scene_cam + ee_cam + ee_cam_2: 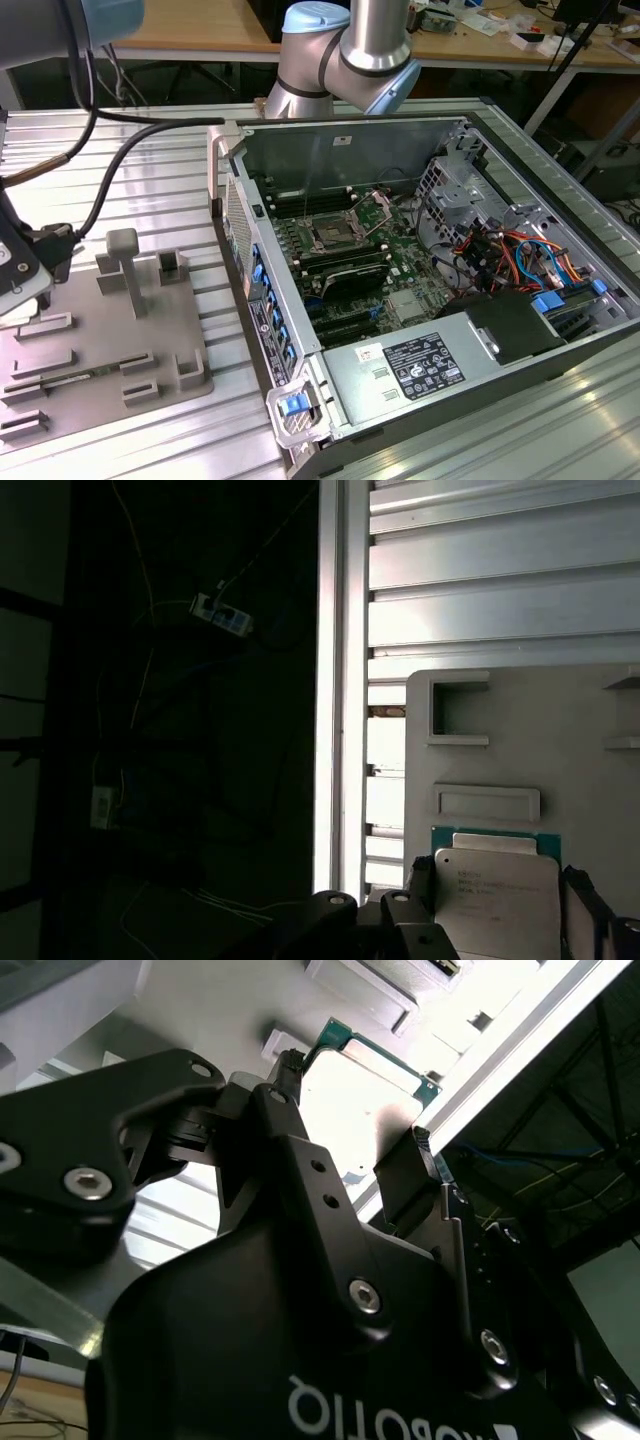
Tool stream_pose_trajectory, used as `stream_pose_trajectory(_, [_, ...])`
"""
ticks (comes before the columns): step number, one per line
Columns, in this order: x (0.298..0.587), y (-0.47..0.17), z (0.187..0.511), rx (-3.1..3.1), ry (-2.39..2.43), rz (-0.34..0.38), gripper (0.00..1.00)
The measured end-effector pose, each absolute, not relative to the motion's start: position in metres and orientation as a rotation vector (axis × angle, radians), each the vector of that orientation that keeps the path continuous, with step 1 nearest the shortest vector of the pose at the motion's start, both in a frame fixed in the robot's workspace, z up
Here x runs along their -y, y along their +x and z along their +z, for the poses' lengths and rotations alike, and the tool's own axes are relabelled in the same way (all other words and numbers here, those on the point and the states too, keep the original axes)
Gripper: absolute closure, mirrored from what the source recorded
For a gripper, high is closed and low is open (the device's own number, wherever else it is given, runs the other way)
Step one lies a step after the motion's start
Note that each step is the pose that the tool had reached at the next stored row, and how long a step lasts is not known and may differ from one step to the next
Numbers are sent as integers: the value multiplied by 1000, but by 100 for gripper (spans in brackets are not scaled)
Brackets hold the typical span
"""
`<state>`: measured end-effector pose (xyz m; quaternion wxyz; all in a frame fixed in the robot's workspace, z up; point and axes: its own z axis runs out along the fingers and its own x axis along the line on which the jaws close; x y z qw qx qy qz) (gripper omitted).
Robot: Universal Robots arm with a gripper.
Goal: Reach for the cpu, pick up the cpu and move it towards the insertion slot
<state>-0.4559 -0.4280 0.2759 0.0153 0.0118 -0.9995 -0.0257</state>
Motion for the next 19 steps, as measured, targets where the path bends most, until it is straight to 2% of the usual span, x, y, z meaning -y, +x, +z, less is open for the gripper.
stream_pose_trajectory(19, [428, -456, 285, 3110, 37, -80, 45])
